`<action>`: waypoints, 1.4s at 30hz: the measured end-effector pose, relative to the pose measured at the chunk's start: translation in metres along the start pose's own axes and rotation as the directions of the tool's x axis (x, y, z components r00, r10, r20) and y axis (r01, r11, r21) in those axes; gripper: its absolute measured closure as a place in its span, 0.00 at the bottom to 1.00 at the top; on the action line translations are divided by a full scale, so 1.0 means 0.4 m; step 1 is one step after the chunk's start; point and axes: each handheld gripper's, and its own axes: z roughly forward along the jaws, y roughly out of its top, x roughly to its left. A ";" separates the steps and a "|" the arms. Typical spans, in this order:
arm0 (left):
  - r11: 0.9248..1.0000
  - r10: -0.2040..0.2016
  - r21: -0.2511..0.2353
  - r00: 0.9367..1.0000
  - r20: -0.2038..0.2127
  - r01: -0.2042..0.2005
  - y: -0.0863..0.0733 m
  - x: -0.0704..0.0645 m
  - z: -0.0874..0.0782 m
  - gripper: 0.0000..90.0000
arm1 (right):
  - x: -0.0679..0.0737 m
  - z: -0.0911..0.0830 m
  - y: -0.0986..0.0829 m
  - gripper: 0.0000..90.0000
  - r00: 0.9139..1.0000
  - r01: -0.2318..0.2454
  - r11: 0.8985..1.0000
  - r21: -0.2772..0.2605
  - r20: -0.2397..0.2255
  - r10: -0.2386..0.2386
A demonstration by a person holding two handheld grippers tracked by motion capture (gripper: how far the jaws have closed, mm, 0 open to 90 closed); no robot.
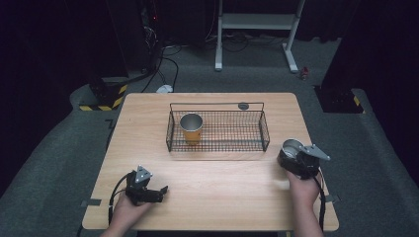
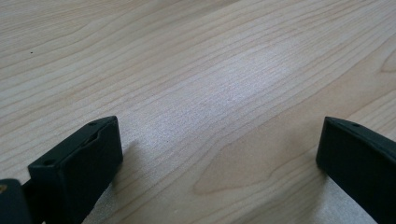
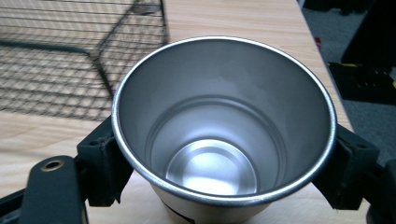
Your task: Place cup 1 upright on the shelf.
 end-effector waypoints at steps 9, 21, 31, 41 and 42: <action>1.000 0.002 -0.002 1.000 -0.002 -0.002 0.000 0.000 0.000 0.01 | 0.058 -0.045 -0.025 0.20 0.998 0.037 0.999 -0.025 -0.058 -0.038; 1.000 0.005 -0.001 1.000 -0.005 -0.005 -0.001 0.000 -0.001 0.01 | 0.122 -0.065 -0.026 0.20 0.993 0.071 0.996 -0.052 -0.092 -0.075; 1.000 0.003 0.000 1.000 -0.004 -0.003 -0.001 0.000 -0.002 0.01 | 0.153 -0.078 -0.022 0.20 0.988 0.093 0.993 -0.074 -0.119 -0.101; 1.000 -0.001 -0.004 1.000 -0.005 0.001 -0.001 0.000 -0.001 0.01 | 0.189 -0.093 0.002 0.20 0.982 0.113 0.989 -0.096 -0.141 -0.126; 1.000 -0.001 -0.004 1.000 -0.005 0.001 -0.001 0.000 -0.001 0.01 | 0.189 -0.093 0.002 0.20 0.982 0.113 0.989 -0.096 -0.141 -0.126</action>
